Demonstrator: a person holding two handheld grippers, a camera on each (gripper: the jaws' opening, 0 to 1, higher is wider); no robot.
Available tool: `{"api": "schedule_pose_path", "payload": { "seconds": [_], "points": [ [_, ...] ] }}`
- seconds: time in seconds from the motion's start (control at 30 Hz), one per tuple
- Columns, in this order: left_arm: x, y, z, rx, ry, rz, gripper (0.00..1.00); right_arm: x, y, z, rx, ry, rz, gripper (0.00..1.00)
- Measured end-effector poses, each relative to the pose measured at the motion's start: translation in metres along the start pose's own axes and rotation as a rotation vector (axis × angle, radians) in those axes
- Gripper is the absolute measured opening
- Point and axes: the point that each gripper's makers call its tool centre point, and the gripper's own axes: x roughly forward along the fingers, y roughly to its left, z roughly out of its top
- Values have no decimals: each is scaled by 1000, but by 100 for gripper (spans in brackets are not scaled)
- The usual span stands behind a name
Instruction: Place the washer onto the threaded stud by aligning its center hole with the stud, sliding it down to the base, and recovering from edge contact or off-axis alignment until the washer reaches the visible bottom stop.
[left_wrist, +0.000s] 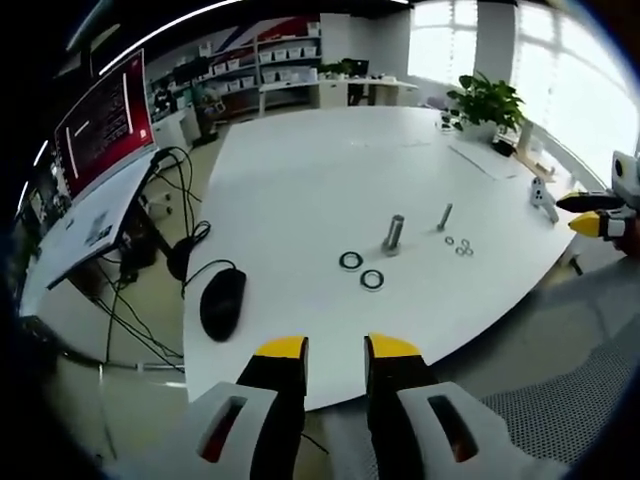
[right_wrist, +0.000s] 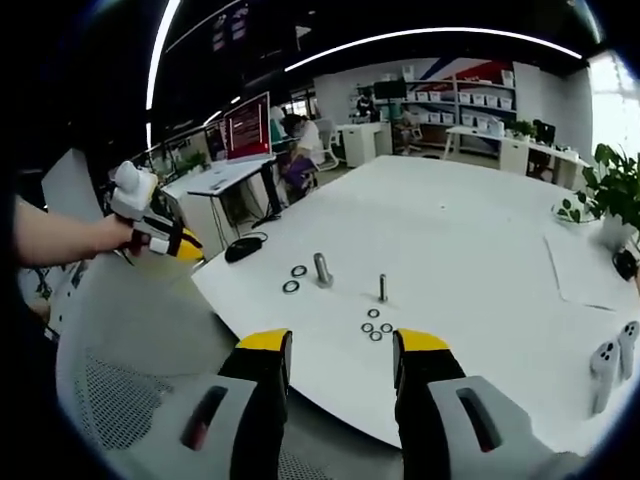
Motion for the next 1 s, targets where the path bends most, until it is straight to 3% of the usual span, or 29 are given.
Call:
{"api": "schedule_pose_path", "payload": {
  "seconds": [0.33, 0.6, 0.73, 1.0],
  "points": [
    [-1, -1, 2, -16, -11, -6, 21, 1, 0, -3, 8, 13, 5, 43],
    [4, -16, 1, 37, 21, -63, 22, 0, -1, -4, 38, 16, 6, 43],
    [9, -23, -5, 55, 75, -109, 22, 1, 0, -4, 36, 22, 17, 43],
    [17, -26, -2, 80, 108, -134, 23, 1, 2, -6, 27, 30, 30, 43]
  ]
}}
